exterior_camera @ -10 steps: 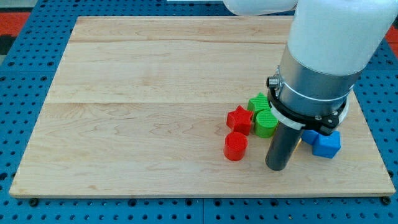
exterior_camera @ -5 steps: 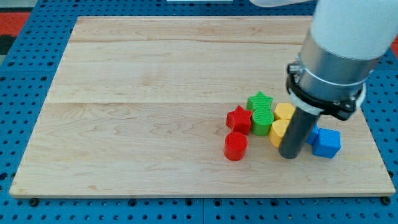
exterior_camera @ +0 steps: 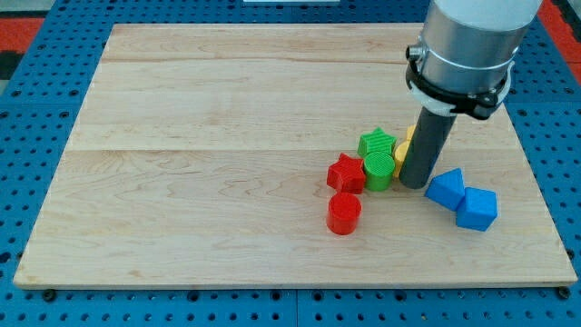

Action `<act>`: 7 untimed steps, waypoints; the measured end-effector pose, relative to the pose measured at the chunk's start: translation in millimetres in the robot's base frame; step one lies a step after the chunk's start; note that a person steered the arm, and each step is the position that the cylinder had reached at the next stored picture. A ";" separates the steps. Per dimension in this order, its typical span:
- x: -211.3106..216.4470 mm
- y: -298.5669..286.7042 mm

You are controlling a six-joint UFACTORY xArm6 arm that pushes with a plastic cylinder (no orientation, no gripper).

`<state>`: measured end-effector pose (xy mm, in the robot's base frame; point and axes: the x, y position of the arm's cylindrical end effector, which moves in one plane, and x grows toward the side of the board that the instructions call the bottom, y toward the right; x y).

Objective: Move the yellow hexagon towards the top

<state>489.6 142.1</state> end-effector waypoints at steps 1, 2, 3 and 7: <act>-23.1 0.1; -47.1 2.4; -58.9 14.7; -100.6 40.3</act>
<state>389.0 182.4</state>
